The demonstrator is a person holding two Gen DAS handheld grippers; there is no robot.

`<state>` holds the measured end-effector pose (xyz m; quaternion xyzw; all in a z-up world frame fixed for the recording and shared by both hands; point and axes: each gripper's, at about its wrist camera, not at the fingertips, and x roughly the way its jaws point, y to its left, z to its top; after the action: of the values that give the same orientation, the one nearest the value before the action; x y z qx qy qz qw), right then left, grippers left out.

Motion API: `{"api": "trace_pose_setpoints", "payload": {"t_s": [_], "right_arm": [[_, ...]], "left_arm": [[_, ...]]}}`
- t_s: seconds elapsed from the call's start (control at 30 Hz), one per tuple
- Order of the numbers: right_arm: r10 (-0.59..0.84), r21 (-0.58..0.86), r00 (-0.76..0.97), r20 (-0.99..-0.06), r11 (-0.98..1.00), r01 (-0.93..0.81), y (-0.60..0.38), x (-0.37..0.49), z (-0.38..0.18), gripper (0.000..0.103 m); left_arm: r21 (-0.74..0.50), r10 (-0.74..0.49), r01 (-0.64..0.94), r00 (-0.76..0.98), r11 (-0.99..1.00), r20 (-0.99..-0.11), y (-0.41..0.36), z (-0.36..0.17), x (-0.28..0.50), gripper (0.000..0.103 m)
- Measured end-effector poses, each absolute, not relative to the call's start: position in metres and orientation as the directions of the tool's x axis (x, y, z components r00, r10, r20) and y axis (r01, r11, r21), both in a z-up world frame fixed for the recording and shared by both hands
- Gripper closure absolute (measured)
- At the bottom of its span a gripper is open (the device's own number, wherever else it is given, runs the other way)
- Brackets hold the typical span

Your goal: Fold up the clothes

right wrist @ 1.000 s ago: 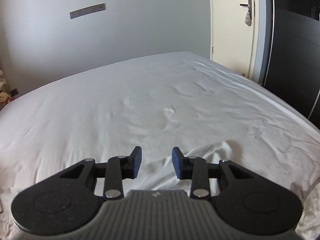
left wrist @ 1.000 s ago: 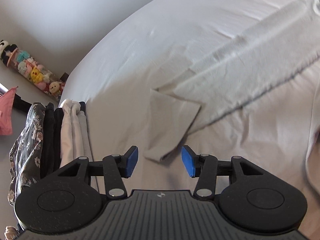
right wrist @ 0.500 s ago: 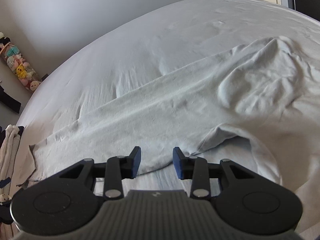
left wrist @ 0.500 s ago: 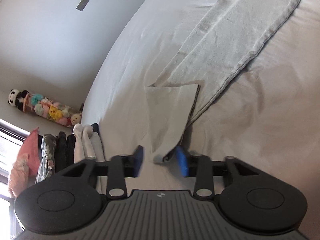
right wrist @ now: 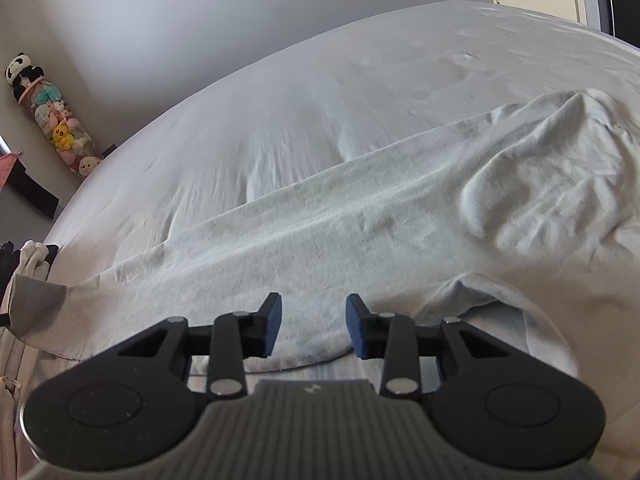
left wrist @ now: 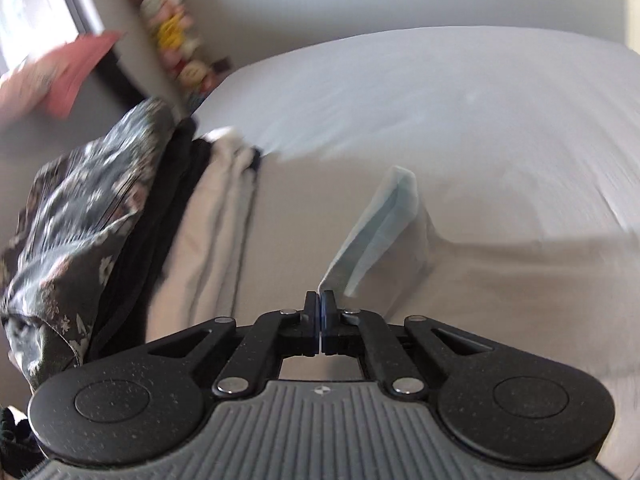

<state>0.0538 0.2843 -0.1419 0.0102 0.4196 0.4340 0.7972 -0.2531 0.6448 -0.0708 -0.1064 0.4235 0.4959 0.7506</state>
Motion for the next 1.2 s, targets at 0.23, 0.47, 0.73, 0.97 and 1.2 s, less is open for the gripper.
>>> {"api": "trace_pose_setpoints", "payload": {"t_s": [0.23, 0.47, 0.73, 0.97, 1.2], "right_arm": [[0.69, 0.386, 0.262, -0.675, 0.633, -0.671, 0.287, 0.06, -0.148, 0.064], [0.681, 0.384, 0.269, -0.681, 0.644, -0.662, 0.284, 0.063, -0.148, 0.064], [0.683, 0.416, 0.286, -0.672, 0.668, -0.617, 0.269, 0.066, -0.14, 0.064], [0.655, 0.46, 0.327, -0.681, 0.73, -0.505, 0.227, 0.073, -0.125, 0.062], [0.624, 0.486, 0.339, -0.705, 0.772, -0.41, 0.182, 0.069, -0.115, 0.061]], "left_arm": [[0.283, 0.582, -0.853, 0.03, 0.439, -0.813, 0.674, -0.118, -0.256, 0.102], [0.38, 0.634, -0.837, -0.052, 0.394, -0.771, 0.65, -0.126, -0.259, 0.099], [0.244, 0.566, -0.815, 0.12, 0.525, -0.815, 0.578, -0.085, -0.255, 0.085], [0.118, 0.341, -0.628, 0.248, 0.769, -0.907, 0.498, -0.068, -0.244, 0.071], [0.008, 0.145, -0.485, 0.245, 0.874, -0.959, 0.433, -0.079, -0.234, 0.046]]}}
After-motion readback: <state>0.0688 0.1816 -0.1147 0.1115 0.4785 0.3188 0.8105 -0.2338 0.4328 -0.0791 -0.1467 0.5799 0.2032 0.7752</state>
